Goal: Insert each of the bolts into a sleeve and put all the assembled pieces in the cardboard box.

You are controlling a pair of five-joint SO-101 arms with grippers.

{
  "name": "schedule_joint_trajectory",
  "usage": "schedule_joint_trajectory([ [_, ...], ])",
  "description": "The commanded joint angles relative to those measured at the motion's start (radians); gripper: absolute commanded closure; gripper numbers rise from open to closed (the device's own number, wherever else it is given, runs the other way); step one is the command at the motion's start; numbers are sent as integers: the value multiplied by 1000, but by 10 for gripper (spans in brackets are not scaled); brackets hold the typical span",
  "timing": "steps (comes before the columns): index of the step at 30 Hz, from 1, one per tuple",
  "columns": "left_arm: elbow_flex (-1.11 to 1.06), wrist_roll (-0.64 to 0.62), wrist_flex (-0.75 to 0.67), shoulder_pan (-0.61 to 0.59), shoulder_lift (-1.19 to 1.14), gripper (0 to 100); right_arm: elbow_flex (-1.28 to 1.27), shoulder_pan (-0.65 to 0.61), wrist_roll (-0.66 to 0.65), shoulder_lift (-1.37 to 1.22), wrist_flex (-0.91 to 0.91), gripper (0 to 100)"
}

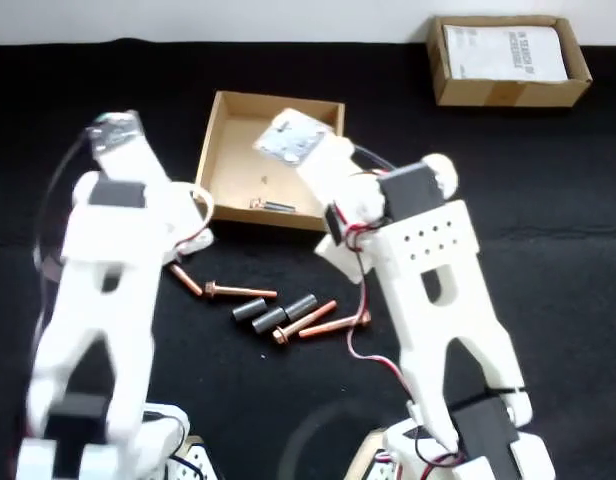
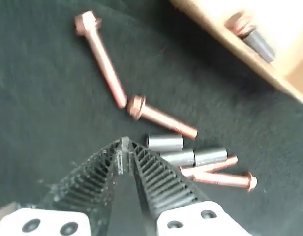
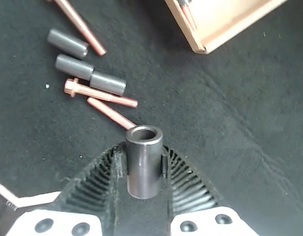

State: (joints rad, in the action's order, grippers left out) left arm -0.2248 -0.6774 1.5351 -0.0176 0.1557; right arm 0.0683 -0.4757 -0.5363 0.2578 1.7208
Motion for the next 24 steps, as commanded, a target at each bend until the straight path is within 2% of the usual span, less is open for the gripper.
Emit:
schedule_joint_trajectory([
  [1,236,-71,212,59,-268,991,-94,27,9,119,-53,991],
  [5,271,-121,233,87,-417,991,-185,24,6,196,-111,991],
  [12,277,-153,232,88,-526,988,-206,24,5,214,-124,991],
  [14,278,-163,232,85,-555,948,-206,24,3,214,-125,991],
  [18,291,-195,233,101,-604,758,-209,13,2,213,-137,991],
  [20,289,-196,233,119,-616,696,-209,10,2,211,-145,991],
  [24,292,-201,233,136,-625,710,-211,-7,2,211,-145,991],
])
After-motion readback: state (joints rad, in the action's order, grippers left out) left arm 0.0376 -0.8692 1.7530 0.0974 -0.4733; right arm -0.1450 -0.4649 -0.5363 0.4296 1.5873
